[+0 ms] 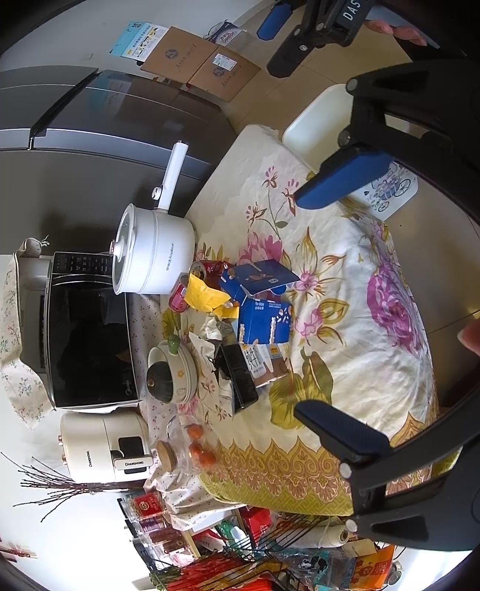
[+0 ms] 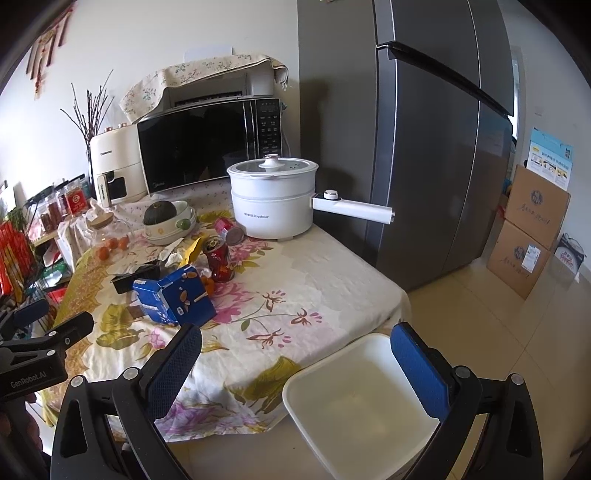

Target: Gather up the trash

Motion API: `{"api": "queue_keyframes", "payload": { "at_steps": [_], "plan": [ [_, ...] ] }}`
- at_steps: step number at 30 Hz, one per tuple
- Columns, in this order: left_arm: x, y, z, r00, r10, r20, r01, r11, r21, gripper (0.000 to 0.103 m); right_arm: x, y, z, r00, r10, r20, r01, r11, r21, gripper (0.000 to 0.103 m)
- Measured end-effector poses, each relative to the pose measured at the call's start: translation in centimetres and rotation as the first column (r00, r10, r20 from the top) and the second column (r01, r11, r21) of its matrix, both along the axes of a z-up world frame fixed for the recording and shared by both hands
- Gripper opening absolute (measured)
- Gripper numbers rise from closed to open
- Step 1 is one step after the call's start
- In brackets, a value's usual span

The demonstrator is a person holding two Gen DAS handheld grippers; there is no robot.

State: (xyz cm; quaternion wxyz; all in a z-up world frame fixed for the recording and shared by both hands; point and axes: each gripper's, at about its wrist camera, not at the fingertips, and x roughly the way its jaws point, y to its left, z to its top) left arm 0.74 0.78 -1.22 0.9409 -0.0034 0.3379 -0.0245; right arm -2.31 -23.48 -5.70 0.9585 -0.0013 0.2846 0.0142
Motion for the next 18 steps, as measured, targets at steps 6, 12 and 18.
{"api": "queue_keyframes", "payload": {
  "at_steps": [6,12,18],
  "plan": [
    [-0.05,-0.07,0.05,1.000,0.000,0.006,0.000,1.000,0.001,0.102,-0.04,-0.01,0.03,1.000,0.001,0.007,-0.001,1.000,-0.002,0.103],
    [-0.11,-0.10,0.04,1.000,0.002,0.006,-0.002,1.000,-0.002,0.102,-0.06,0.07,0.01,1.000,0.001,0.007,-0.001,1.000,-0.004,0.103],
    [-0.05,-0.13,0.20,1.000,0.002,0.008,-0.002,1.000,-0.004,0.102,0.03,0.06,0.10,1.000,-0.001,0.006,0.001,1.000,-0.004,0.103]
  ]
}}
